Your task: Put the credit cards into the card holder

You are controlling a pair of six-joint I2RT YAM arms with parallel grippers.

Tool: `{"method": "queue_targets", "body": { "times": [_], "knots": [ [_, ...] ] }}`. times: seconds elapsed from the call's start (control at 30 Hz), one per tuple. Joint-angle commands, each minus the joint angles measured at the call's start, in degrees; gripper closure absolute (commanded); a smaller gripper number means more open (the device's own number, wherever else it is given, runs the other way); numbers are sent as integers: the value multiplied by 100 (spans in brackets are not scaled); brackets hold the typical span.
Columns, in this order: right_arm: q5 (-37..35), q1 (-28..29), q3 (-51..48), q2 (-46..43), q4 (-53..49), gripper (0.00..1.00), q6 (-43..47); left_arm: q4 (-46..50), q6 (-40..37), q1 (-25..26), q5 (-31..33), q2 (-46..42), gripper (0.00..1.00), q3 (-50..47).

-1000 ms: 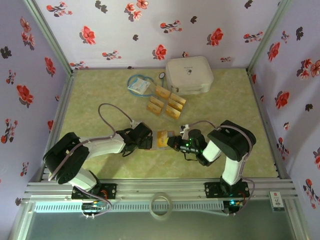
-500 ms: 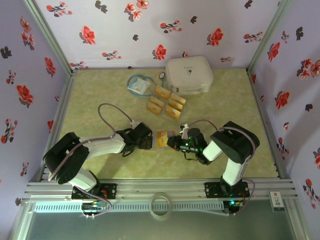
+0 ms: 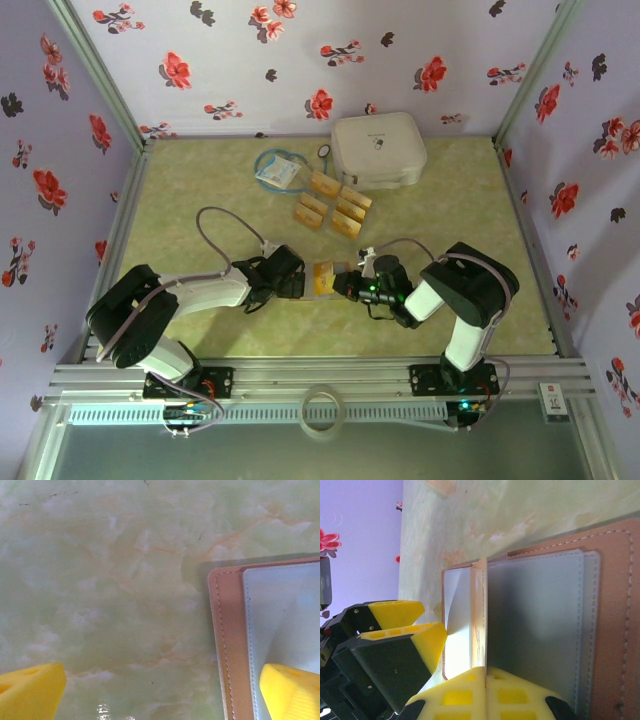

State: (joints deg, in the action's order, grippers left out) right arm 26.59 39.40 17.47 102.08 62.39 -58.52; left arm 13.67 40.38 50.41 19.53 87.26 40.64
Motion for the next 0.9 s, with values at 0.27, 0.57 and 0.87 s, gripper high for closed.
{"method": "queue_targets", "body": {
  "times": [0.27,0.57,0.87],
  "knots": [
    [-117,77,-142,26,-677,100,115,70,72,39,130,-1,0,-83],
    [-213,129,3,-144,-1352,100,360,72,83,39,128,-24,0,-76],
    [-284,156,52,-180,-1528,98,424,57,93,39,121,-10,0,-95]
  ]
}}
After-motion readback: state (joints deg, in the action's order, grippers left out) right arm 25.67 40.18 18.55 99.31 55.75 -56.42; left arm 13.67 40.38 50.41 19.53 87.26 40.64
